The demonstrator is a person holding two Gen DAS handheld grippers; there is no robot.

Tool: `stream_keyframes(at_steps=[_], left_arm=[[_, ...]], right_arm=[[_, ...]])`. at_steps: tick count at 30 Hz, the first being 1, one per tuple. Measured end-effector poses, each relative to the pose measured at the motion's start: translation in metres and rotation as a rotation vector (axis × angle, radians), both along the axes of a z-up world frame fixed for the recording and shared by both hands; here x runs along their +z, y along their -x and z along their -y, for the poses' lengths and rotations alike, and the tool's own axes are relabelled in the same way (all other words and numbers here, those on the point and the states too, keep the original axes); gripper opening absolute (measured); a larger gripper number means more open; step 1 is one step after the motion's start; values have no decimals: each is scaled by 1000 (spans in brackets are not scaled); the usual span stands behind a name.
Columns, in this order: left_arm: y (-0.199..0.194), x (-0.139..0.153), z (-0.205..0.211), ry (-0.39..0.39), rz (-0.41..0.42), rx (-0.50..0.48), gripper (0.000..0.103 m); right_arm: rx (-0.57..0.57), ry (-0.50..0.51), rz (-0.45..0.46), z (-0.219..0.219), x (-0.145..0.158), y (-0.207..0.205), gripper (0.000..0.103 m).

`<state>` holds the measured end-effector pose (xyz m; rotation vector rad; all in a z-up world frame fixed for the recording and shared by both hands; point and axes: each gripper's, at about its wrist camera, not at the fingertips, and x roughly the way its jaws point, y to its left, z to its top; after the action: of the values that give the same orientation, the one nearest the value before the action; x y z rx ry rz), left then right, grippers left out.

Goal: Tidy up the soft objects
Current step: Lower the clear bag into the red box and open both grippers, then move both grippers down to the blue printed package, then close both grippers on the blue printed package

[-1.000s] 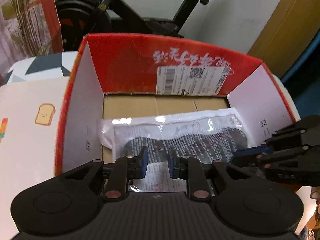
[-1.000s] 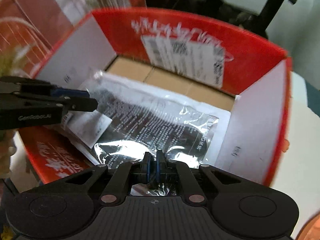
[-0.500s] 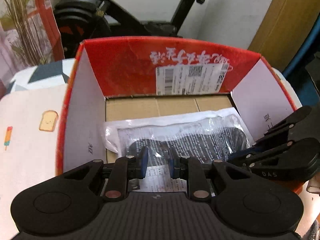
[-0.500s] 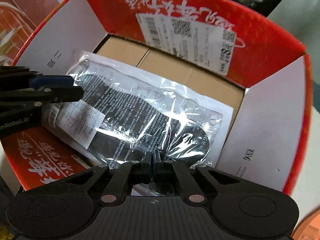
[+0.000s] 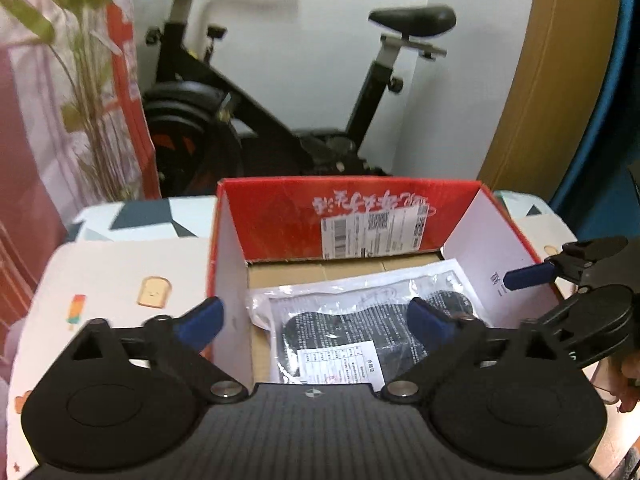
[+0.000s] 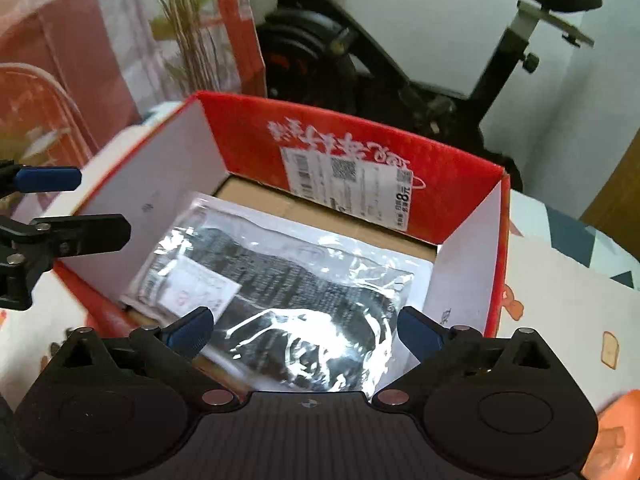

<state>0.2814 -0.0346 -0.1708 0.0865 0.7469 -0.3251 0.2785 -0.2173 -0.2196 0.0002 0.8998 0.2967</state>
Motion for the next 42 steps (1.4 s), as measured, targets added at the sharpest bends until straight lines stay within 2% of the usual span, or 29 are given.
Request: stream_keyframes(at_steps=[1,7,12,15,21,25,28,33,35,40,42], left_arm=[[5,2,-2,-3,8,2,103],[44,10,-10,-28,81,14,103],[80,10,-17,-36,139,37,103],[97,6,-20,-29,153,68,103],[123,-10,-32,76,104,121,103],[128,-25,-30,54,44,130,103],[129,-36,-33,71,14,143,102],[133,-47,-33,96,15,132,91],[132,-52,-32,106,3,130,77],[136,-67,-27,141,-45,106,49],[135,-73,-26,136,-58,92,48]], right_arm=[[-7,-2,16,1,2,5,103],[-89,-49,139,9,12,51,103],[-97,-68,245,11,14,94,103],[-134,-128,287,18,9,120,103],[-210,-232,316,31,-15,158,103],[-220,-248,320,32,-33,173,102],[-203,-233,300,26,-48,178,96],[-184,-238,261,17,-67,180,86],[-171,-250,253,13,-71,179,79],[-140,-254,240,6,-79,177,72],[-134,-259,224,4,-82,174,69]])
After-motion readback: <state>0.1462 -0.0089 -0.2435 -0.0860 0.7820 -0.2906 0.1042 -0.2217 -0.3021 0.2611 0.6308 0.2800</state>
